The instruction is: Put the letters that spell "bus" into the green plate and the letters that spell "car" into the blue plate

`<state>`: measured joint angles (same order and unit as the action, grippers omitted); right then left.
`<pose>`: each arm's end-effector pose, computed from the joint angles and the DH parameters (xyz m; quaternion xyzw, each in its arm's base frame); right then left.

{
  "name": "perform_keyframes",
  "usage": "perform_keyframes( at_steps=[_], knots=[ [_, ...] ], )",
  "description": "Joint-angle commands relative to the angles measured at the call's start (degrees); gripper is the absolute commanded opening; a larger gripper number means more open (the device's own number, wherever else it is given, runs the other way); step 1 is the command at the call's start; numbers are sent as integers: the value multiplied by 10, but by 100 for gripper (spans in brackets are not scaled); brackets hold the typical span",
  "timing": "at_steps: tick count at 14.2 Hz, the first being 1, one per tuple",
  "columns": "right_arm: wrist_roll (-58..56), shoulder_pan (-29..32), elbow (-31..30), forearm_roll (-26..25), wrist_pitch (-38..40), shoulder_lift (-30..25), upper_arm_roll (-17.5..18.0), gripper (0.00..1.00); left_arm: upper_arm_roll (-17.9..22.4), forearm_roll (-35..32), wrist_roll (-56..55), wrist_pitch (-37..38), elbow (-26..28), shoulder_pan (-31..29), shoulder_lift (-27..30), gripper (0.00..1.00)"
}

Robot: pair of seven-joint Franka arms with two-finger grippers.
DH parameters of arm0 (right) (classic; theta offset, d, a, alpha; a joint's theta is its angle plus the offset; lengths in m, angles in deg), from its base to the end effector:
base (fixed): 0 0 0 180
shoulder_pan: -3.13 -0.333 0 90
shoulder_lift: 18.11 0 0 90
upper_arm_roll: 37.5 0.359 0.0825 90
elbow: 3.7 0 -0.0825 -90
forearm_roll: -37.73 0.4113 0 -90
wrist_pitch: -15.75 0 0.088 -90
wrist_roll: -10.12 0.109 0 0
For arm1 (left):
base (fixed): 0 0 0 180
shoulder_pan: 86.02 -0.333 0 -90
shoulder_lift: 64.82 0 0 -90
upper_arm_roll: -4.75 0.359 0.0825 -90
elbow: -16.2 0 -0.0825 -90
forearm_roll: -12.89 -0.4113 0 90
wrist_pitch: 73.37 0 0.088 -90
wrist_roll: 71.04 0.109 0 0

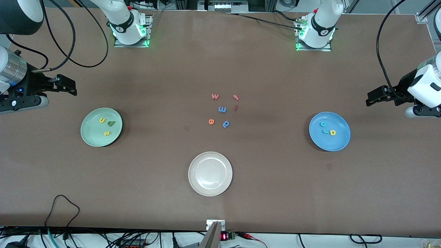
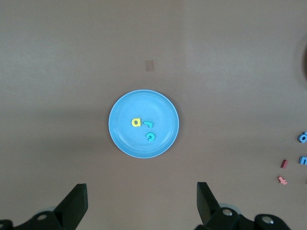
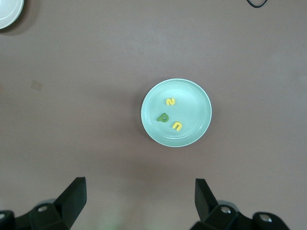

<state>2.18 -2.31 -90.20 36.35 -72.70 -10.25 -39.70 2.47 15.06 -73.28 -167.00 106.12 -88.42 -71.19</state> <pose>0.6225 0.0342 0.6110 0.9938 0.0976 -0.0521 0.0125 0.6225 -0.0013 0.6047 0.9993 0.0223 -0.0235 0.0206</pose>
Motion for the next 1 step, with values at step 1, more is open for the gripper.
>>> perform_keyframes(
  at_steps=[1],
  knots=[
    [9, -4, -4, 1, 8, -8, -4, 100, -3, -14, -5, 12, -5, 1, 6, 100]
  ],
)
